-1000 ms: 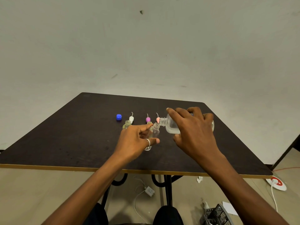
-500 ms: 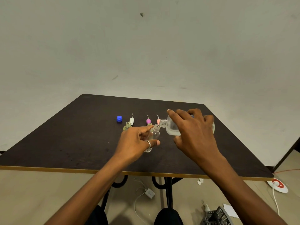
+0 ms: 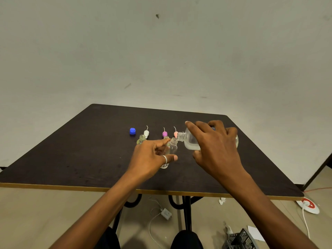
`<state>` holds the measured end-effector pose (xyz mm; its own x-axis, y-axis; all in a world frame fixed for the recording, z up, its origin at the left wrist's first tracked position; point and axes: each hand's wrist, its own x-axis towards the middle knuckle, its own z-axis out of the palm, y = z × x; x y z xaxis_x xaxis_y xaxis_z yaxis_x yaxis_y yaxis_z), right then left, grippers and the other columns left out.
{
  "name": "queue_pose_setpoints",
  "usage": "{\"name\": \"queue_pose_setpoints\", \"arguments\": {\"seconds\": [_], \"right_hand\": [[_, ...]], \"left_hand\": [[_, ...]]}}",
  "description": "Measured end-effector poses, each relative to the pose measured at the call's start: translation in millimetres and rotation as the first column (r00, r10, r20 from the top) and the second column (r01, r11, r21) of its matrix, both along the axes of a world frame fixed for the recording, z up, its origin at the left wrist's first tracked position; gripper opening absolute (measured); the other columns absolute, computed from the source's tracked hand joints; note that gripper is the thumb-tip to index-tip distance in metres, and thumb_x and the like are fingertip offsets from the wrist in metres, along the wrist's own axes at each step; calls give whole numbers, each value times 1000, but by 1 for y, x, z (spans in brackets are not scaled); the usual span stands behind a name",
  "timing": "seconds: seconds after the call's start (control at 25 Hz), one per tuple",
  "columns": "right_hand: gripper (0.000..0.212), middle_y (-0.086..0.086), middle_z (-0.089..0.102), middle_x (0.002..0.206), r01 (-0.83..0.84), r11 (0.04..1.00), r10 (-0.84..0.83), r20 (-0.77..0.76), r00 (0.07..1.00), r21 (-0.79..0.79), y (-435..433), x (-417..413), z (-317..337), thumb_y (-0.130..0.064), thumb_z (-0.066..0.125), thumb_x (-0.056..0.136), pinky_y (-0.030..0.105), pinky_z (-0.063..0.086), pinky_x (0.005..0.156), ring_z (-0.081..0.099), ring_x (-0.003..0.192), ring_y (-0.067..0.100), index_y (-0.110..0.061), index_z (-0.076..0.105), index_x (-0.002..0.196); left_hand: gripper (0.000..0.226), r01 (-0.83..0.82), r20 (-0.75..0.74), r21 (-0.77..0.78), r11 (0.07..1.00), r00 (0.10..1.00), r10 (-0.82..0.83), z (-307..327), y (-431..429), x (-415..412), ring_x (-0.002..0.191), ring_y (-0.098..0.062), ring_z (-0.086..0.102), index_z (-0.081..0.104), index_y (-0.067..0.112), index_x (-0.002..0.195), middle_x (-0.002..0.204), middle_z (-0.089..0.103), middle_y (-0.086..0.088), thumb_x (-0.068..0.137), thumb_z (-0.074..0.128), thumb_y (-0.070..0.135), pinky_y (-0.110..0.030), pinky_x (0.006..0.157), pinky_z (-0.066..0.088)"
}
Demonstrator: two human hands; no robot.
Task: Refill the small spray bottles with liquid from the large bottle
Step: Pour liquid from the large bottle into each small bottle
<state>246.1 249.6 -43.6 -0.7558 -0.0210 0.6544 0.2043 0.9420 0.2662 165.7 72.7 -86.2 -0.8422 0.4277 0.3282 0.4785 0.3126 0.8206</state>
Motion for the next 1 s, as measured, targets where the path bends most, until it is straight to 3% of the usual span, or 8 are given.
{"name": "queue_pose_setpoints", "arguments": {"seconds": [0.2,0.32,0.48,0.84,1.0], "right_hand": [[88,2,62,128,3,1000,-3,8,1000,-2,-1,0,0,-29,86,58,52,42,80,55,113,34,-28,48,137],[88,2,62,127,1,1000,-1,-1,1000,2,-1,0,0,-28,87,57,51,42,79,56,112,34,-28,49,136],[87,2,63,127,1,1000,-1,-2,1000,6,-1,1,0,-28,86,57,51,42,79,56,112,34,-28,49,136],[87,1,62,128,7,1000,-7,5,1000,9,-1,0,-1,-30,86,57,50,42,79,56,112,33,-29,48,136],[87,2,63,127,3,1000,-3,0,1000,3,-1,1,-1,-29,86,57,50,41,78,56,111,34,-28,49,135]], "left_hand": [[69,6,9,-1,1000,1000,-6,0,0,0,104,4,64,57,28,134,118,70,10,71,85,33,-16,90,50],[68,5,5,1,1000,1000,-5,1,0,1,98,10,63,58,28,133,114,71,12,71,85,31,-8,84,47],[69,0,4,-13,1000,1000,0,1,0,1,103,5,63,57,29,134,118,70,11,71,85,33,-6,83,45],[66,4,27,19,1000,1000,-4,2,-1,2,102,6,64,59,30,131,114,71,14,71,85,32,-21,93,52],[67,4,33,13,1000,999,-5,1,0,1,102,6,63,58,29,132,116,70,13,71,85,32,-15,89,50]]}}
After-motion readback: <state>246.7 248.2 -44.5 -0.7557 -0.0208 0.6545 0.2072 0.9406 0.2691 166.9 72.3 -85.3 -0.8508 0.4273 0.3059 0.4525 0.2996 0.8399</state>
